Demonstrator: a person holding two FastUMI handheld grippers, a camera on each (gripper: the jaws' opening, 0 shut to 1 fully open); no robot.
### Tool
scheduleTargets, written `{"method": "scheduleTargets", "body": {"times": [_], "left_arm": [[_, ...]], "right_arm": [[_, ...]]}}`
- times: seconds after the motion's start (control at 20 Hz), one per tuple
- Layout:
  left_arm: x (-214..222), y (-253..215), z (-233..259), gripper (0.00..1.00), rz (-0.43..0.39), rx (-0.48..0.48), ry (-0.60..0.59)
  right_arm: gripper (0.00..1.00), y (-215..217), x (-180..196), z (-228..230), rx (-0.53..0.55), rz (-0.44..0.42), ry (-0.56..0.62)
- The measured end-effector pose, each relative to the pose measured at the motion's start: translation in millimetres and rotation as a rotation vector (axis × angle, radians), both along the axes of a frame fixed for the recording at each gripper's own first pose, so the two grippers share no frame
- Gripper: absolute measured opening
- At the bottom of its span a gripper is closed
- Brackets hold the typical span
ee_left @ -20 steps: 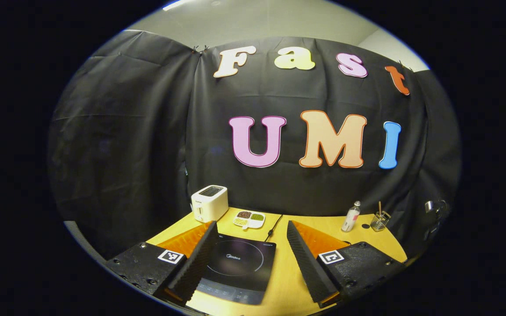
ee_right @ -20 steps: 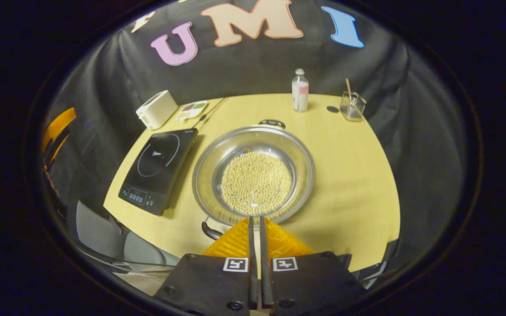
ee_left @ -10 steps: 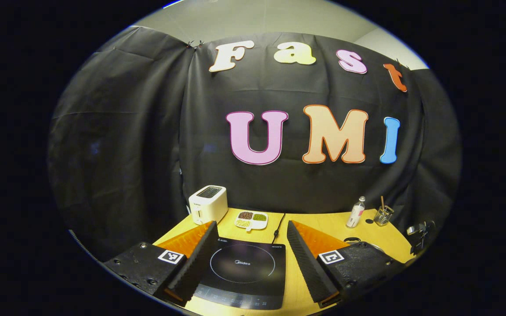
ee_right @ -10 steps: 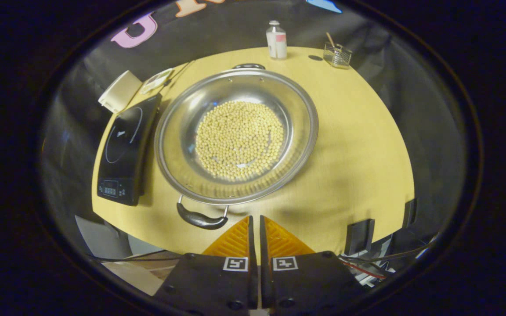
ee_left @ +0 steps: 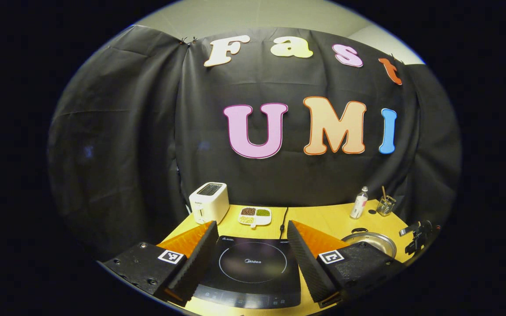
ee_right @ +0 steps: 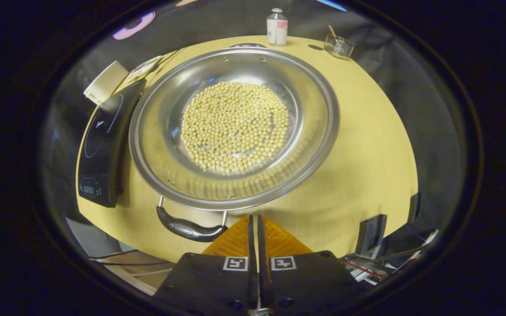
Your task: First push the handle of the pot to place it horizontally, then grasp the pot with both hands and set it on the induction cooktop.
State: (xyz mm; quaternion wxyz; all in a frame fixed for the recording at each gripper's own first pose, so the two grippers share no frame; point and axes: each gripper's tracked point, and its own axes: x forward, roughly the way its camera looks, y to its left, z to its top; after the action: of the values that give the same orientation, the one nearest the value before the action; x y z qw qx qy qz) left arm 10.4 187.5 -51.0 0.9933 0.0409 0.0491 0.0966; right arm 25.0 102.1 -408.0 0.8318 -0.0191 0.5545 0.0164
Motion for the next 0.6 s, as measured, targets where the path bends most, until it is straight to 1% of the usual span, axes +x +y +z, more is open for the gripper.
{"method": "scheduleTargets", "body": {"times": [0.05,0.1,0.15,0.2,0.25,0.3,0.4,0.45,0.5,0.55,0.6], "left_arm": [[0,1,-1,0.92,-0.004,0.002,0.001],[1,3,-1,0.96,-0.009,0.005,0.003],[2,4,-3,0.96,-0.013,0.008,0.005],[3,6,-3,0.96,-0.018,0.011,0.006],[3,6,-3,0.93,-0.023,0.013,0.006],[4,7,-3,0.96,-0.028,0.014,0.007],[3,9,-3,0.96,-0.035,0.014,0.005],[3,10,-5,0.96,-0.039,0.013,0.005],[2,11,-6,0.93,-0.042,0.012,0.008],[2,12,-8,0.93,-0.044,0.011,0.010],[1,13,-8,0.92,-0.047,0.011,0.012]], "right_arm": [[0.00,3,-2,-1,-0.004,0.002,0.000],[0.00,7,-5,-1,0.000,-0.001,0.000],[0.00,12,-7,-2,0.010,-0.006,0.002],[0.04,19,-10,-1,0.022,-0.009,0.004],[0.04,26,-12,-1,0.035,-0.011,0.003],[0.04,34,-13,-2,0.048,-0.012,0.003],[0.04,52,-17,-3,0.074,-0.009,-0.006],[0.04,61,-16,-4,0.087,-0.003,-0.011],[0.04,68,-14,-4,0.098,0.003,-0.016],[0.00,77,-13,-4,0.108,0.009,-0.020],[0.04,86,-12,-4,0.115,0.013,-0.024]]}}
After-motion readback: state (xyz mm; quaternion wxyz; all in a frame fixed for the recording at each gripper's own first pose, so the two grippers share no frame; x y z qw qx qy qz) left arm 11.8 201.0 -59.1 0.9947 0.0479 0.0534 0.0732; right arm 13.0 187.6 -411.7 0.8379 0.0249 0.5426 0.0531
